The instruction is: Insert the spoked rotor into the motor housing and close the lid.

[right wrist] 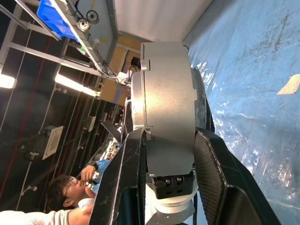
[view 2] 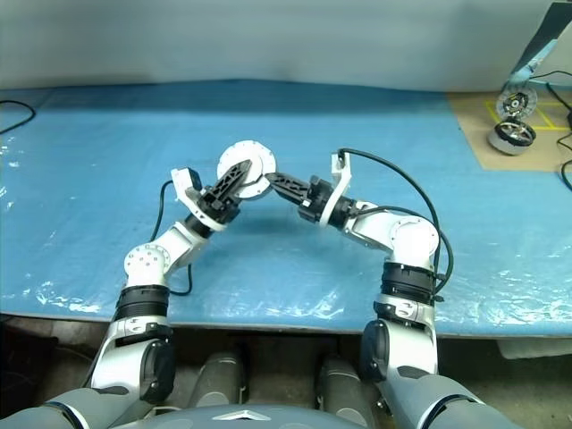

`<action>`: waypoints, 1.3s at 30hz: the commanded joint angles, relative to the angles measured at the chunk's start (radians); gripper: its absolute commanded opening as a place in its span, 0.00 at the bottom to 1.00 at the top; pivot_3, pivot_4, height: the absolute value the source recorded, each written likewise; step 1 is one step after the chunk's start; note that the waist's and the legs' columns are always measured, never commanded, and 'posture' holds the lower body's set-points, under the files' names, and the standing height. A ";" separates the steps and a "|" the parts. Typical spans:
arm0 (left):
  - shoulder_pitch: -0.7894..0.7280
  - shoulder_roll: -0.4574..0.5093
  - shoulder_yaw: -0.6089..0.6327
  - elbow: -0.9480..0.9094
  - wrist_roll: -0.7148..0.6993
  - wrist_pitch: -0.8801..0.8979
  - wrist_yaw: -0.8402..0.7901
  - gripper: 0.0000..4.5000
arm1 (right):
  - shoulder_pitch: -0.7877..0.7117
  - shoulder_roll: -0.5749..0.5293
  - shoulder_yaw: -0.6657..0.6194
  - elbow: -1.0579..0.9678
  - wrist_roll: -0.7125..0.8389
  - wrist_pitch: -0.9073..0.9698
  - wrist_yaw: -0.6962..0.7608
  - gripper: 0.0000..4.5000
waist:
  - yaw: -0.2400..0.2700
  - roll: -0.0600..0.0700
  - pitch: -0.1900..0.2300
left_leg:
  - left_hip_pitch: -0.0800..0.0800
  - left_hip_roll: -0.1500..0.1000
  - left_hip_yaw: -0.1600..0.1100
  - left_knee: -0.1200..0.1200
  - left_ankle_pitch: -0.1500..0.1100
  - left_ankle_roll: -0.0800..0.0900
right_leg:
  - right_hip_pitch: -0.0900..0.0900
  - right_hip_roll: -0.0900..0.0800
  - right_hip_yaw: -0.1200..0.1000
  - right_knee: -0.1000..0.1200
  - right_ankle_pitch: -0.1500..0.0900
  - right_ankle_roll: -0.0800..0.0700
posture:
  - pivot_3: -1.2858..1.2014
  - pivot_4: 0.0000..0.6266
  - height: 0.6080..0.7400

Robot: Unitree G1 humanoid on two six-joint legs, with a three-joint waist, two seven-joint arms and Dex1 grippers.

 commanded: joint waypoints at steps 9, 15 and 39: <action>-0.020 -0.009 0.007 -0.024 0.032 -0.075 0.029 0.56 | -0.016 0.012 0.019 -0.068 0.019 -0.057 -0.029 0.25 | 0.000 0.000 0.000 | 0.000 -0.001 -0.002 0.002 0.000 0.000 | 0.001 -0.002 -0.001 0.001 0.000 0.000 | 0.52 0.24 1.00; -0.037 -0.005 0.022 -0.012 0.038 -0.113 0.056 0.56 | -0.002 0.001 0.051 -0.096 0.016 -0.113 0.034 0.46 | 0.001 0.000 0.000 | -0.001 -0.001 -0.003 0.002 0.000 0.000 | 0.001 -0.002 -0.002 0.001 0.000 0.000 | 0.52 0.24 1.00; -0.102 0.124 0.145 0.261 0.213 -0.385 0.131 0.56 | 0.065 -0.122 0.282 -0.146 -0.363 -0.358 0.059 0.61 | 0.002 0.000 0.000 | -0.006 -0.002 -0.012 0.004 0.000 0.000 | 0.003 -0.002 -0.009 -0.001 0.000 0.000 | 0.52 0.24 1.00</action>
